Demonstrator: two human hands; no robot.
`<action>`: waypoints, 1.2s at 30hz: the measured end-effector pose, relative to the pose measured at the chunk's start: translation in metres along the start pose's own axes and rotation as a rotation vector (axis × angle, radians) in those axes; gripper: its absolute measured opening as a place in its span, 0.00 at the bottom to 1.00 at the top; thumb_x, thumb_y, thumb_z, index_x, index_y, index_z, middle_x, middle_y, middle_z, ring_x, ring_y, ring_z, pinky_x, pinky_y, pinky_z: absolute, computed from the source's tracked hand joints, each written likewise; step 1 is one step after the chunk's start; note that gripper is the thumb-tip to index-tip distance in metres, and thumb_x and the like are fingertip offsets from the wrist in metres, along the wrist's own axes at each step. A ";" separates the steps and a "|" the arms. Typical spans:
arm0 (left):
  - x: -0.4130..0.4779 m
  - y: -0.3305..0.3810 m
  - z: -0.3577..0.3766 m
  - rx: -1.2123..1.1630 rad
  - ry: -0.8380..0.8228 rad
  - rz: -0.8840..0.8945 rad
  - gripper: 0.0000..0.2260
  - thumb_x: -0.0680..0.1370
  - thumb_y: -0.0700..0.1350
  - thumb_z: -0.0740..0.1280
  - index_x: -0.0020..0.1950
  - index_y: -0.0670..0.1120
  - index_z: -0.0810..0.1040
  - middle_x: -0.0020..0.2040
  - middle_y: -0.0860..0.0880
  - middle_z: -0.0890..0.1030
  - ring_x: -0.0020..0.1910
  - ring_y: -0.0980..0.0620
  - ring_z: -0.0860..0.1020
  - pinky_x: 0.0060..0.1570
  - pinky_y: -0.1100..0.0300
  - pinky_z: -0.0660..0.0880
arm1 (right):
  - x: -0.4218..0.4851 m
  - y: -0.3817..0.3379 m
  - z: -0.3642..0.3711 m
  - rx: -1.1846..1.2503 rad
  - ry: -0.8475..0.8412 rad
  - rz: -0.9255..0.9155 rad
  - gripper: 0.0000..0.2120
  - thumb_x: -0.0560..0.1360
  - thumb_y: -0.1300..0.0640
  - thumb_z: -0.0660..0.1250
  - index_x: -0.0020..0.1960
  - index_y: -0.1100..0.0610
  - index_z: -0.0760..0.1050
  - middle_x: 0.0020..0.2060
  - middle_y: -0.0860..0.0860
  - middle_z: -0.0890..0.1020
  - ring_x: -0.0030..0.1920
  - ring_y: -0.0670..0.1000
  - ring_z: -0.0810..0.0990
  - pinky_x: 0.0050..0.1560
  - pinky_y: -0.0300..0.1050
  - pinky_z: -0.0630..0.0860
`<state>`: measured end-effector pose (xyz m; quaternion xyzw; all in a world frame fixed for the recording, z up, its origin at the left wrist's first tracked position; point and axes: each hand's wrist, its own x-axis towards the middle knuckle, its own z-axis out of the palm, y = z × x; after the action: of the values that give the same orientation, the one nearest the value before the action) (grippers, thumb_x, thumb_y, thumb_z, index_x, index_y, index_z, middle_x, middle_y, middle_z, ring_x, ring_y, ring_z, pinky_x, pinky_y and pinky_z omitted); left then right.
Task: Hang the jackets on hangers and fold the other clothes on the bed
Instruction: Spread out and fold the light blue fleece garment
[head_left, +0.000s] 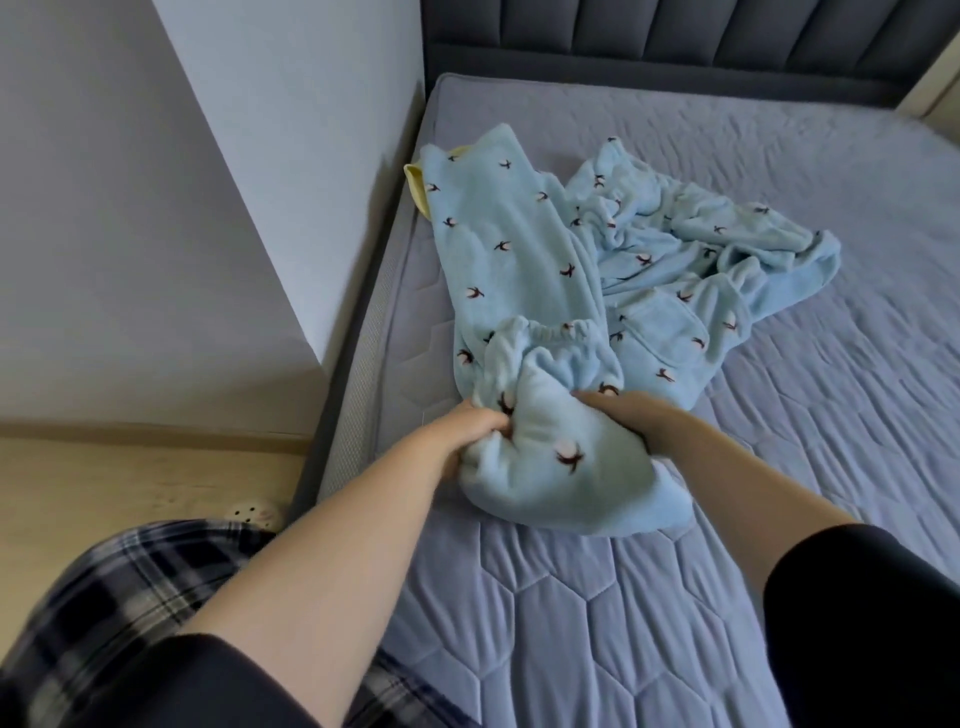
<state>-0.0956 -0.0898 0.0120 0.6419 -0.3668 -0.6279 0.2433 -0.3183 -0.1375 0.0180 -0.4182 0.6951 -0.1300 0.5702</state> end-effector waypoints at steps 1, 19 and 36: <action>-0.004 0.000 -0.017 0.027 -0.010 -0.040 0.16 0.70 0.40 0.65 0.58 0.41 0.79 0.48 0.42 0.83 0.48 0.45 0.81 0.50 0.56 0.77 | -0.003 -0.002 0.004 0.025 -0.135 0.042 0.31 0.66 0.41 0.75 0.61 0.58 0.74 0.52 0.51 0.83 0.50 0.50 0.81 0.48 0.44 0.78; -0.052 -0.060 -0.062 -0.088 -0.191 -0.226 0.17 0.79 0.40 0.61 0.68 0.41 0.73 0.53 0.43 0.81 0.51 0.46 0.79 0.53 0.53 0.76 | -0.015 0.016 0.050 -0.228 0.035 -0.065 0.11 0.71 0.56 0.70 0.50 0.59 0.74 0.50 0.58 0.79 0.48 0.55 0.80 0.52 0.48 0.78; -0.043 -0.070 -0.042 0.066 0.049 0.073 0.16 0.78 0.45 0.66 0.65 0.48 0.74 0.59 0.46 0.80 0.55 0.50 0.78 0.52 0.57 0.75 | -0.111 0.053 0.113 -1.272 0.183 -1.039 0.36 0.68 0.33 0.65 0.63 0.59 0.70 0.49 0.56 0.78 0.48 0.58 0.77 0.44 0.51 0.75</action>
<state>-0.0401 -0.0198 -0.0114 0.6510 -0.4043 -0.5902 0.2539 -0.2395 0.0091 0.0237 -0.9170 0.3974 0.0077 0.0330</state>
